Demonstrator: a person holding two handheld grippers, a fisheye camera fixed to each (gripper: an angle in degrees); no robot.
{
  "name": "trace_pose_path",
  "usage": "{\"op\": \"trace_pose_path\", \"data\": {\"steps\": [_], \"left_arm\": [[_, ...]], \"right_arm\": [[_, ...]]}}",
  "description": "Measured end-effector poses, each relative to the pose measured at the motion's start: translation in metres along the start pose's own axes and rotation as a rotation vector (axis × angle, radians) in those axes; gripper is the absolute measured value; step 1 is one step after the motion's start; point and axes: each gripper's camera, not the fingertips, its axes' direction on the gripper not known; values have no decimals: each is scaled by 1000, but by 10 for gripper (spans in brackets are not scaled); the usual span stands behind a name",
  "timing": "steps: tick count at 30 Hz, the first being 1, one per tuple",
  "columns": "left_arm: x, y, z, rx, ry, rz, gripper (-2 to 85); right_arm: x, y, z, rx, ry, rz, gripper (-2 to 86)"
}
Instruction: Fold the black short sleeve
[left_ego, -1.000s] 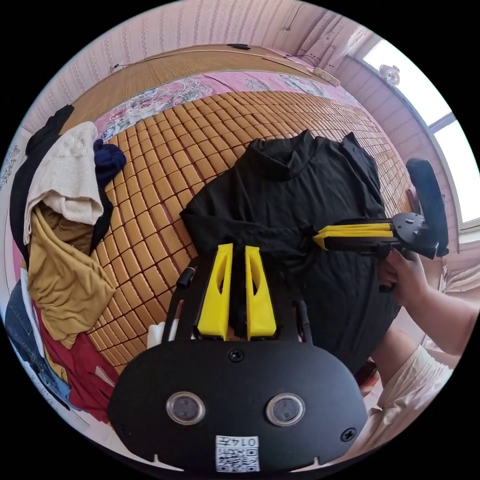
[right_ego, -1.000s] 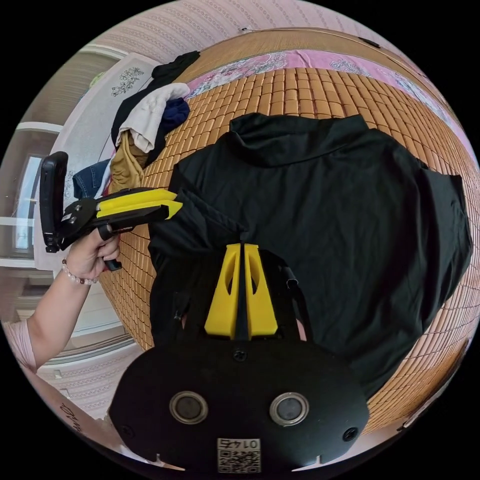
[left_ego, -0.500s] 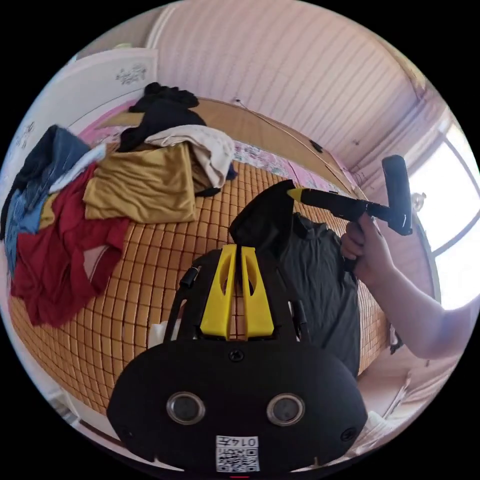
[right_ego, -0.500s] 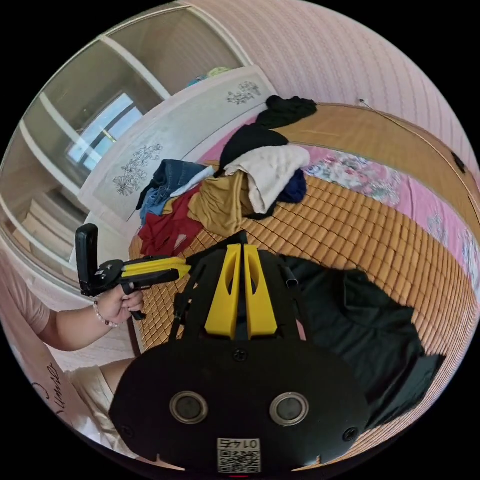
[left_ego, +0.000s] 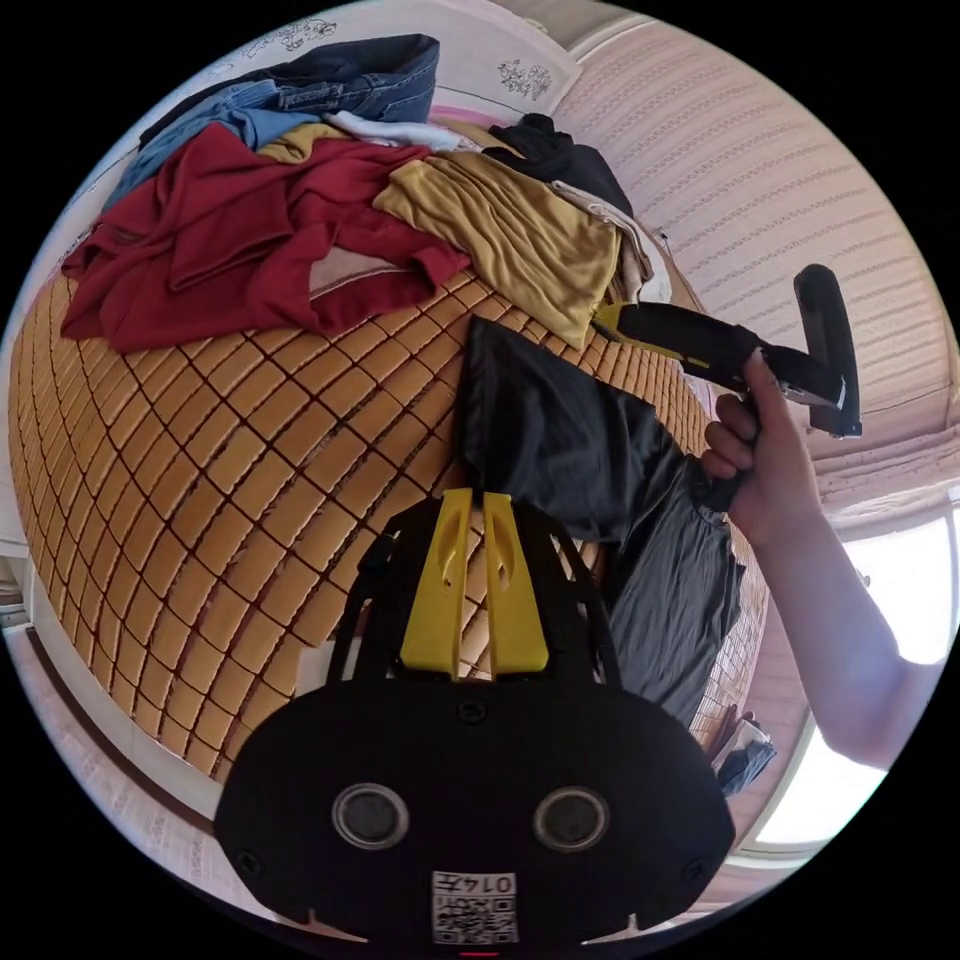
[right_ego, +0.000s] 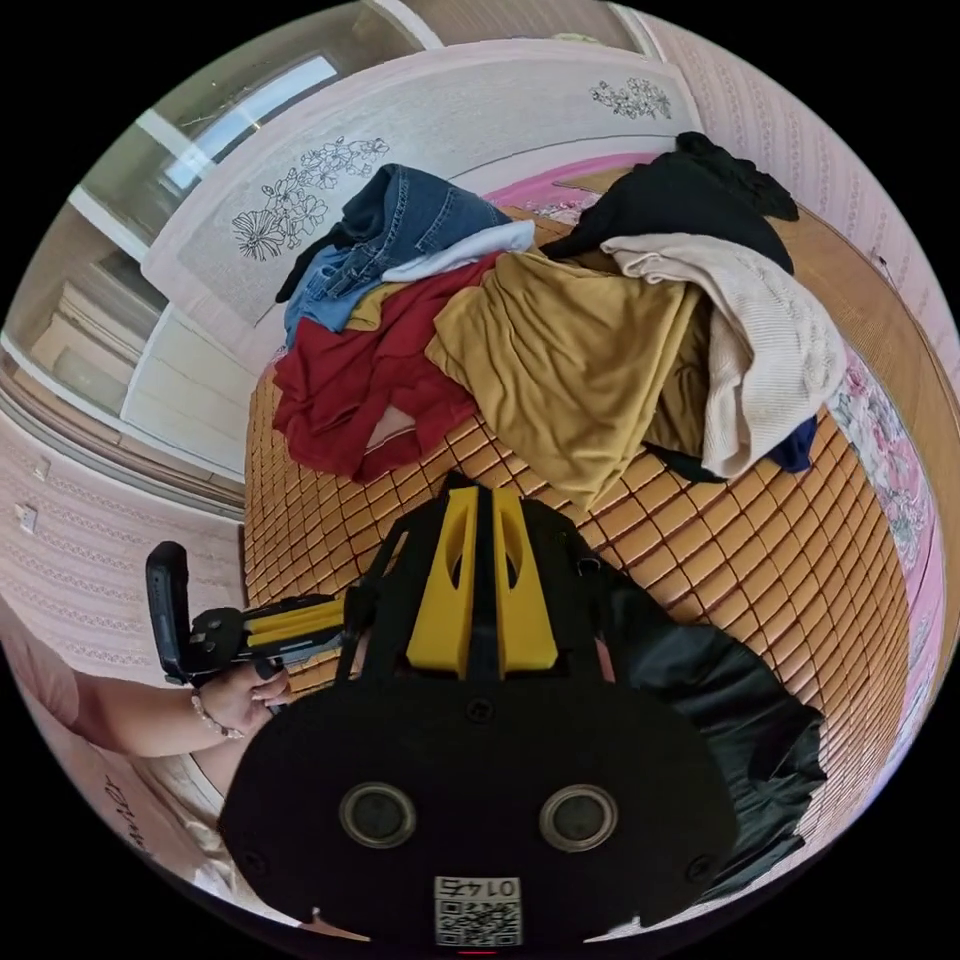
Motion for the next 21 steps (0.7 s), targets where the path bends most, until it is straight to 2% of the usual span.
{"op": "trace_pose_path", "data": {"steps": [2,6,12,21], "left_arm": [[-2,2,-3,10,11,-11,10],[-10,14,-14,23,28,-70,32],[3,-5,14,-6,6,-51,67],[35,-6,41,-62,-96,47,-2]], "right_arm": [[-7,2,12,-35,-42,-41,60],[-26,-10,44,-107,36,-87,64],[-22,-25,79,-176,8,9,39],[-21,-25,84,-137,-21,27,-7]]}}
